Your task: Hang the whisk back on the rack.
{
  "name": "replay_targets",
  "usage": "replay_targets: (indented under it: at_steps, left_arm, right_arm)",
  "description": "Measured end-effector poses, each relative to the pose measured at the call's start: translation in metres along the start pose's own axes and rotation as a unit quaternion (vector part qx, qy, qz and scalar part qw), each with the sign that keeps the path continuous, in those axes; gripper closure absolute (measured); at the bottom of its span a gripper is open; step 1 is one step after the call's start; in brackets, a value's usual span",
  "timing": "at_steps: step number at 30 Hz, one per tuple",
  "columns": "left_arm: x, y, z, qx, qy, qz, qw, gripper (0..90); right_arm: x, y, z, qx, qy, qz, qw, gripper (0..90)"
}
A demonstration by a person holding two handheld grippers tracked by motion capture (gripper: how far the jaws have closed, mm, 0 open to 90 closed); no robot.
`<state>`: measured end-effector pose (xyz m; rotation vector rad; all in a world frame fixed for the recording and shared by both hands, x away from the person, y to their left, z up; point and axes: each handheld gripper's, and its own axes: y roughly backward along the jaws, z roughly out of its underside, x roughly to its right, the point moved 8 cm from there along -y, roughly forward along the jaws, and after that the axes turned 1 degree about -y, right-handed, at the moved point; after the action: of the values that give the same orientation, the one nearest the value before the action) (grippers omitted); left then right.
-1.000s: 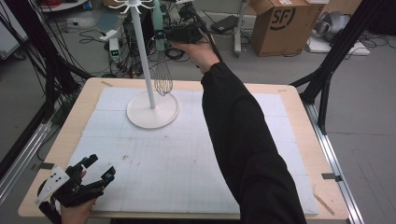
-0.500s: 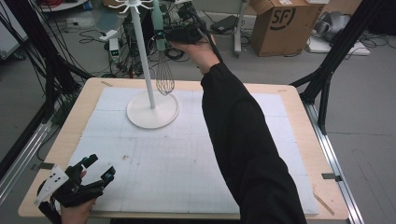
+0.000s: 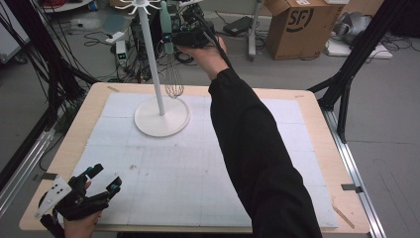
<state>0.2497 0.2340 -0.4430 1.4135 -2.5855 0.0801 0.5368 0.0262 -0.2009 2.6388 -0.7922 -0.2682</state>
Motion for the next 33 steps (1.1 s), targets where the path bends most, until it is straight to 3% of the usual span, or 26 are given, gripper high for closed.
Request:
replay_targets:
  at_steps: [2, 6, 9, 16, 27, 33]
  left_arm:
    - [0.0, 0.0, 0.0, 0.0, 0.0, -0.001, 1.0, 16.0]
    - [-0.001, 0.0, 0.0, 0.0, -0.001, -0.002, 1.0, 16.0]
    - [-0.001, 0.0, 0.0, 0.001, 0.001, -0.001, 1.0, 16.0]
    - [-0.001, 0.001, -0.001, 0.003, 0.002, -0.001, 1.0, 16.0]
    - [-0.003, 0.001, 0.0, 0.001, 0.004, -0.005, 1.0, 16.0]
    - [-0.003, 0.002, 0.0, 0.001, 0.004, -0.005, 1.0, 16.0]
  right_arm:
    - [0.0, -0.002, -0.001, -0.002, 0.009, 0.014, 0.9999, 68.4]
    - [-0.001, -0.003, -0.002, -0.001, 0.008, 0.013, 0.9999, 68.4]
    - [-0.001, -0.005, -0.004, -0.005, 0.02, 0.029, 0.9994, 68.4]
    - [0.001, -0.009, -0.006, -0.009, 0.018, 0.035, 0.9992, 68.4]
    - [-0.001, -0.019, -0.006, -0.01, 0.014, 0.022, 0.9996, 68.3]
    - [-0.001, -0.017, -0.004, -0.004, 0.01, 0.003, 0.9999, 66.0]
